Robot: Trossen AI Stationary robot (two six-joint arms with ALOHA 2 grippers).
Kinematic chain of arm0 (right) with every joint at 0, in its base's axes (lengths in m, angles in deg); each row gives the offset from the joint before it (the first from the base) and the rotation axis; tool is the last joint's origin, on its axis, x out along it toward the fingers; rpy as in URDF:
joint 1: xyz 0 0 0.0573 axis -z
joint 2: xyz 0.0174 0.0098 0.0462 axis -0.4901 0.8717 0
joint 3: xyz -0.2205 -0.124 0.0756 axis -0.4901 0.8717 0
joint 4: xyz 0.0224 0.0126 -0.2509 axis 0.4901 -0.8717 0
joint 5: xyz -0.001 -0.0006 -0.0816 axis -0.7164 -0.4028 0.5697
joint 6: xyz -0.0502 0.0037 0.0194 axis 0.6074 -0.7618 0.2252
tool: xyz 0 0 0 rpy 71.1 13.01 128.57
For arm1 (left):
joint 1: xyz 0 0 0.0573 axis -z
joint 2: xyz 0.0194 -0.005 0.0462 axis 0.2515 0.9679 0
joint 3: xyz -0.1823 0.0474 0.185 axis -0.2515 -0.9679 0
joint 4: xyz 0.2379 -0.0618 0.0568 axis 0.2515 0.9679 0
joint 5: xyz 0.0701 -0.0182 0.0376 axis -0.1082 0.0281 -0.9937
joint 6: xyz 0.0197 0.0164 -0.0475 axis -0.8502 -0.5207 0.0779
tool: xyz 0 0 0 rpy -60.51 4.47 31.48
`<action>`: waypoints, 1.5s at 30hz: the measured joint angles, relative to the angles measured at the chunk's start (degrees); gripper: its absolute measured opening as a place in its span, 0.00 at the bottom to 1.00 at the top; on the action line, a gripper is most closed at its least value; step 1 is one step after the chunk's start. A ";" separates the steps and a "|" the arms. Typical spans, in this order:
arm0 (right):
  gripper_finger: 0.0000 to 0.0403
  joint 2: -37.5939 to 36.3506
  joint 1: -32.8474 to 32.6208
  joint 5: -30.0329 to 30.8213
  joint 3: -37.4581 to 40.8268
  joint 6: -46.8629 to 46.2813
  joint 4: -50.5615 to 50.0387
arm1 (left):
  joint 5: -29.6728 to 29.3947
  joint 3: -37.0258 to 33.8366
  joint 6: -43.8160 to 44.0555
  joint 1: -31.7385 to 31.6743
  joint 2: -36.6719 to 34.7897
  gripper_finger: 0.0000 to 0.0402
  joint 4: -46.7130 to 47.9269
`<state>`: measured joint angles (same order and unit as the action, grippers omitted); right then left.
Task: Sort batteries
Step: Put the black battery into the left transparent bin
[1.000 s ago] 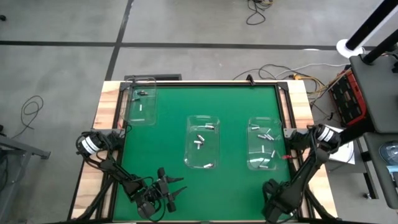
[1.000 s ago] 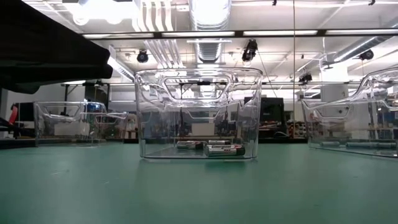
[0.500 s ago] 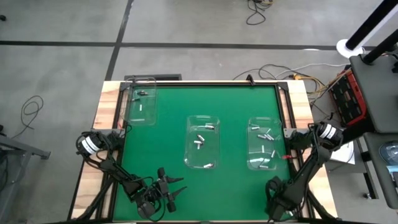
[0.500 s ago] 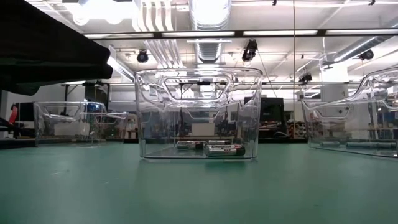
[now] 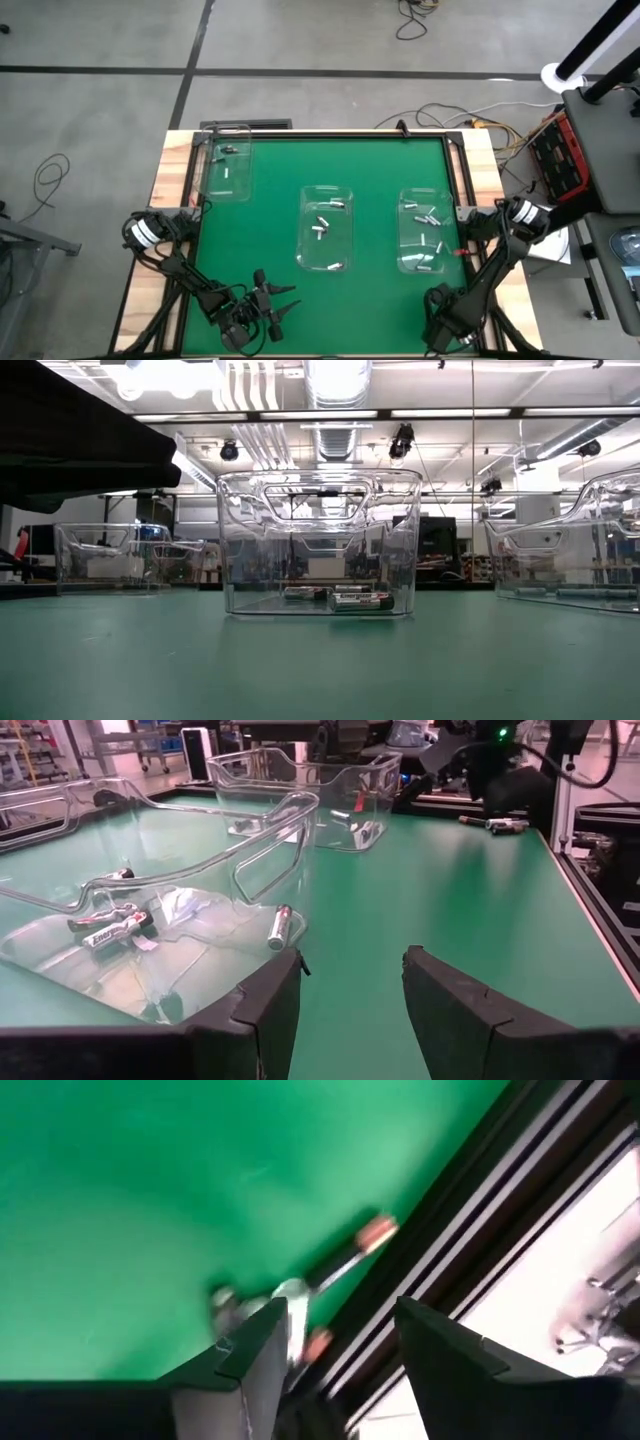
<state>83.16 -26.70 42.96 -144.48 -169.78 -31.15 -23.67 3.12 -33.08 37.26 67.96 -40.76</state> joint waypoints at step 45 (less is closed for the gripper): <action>0.15 4.50 2.02 6.71 -6.79 -17.37 -5.37 | -0.26 -0.13 0.44 0.29 2.51 0.39 0.44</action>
<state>87.66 -24.69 49.67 -151.27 -187.15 -36.52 -23.92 2.99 -32.64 37.55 70.48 -40.32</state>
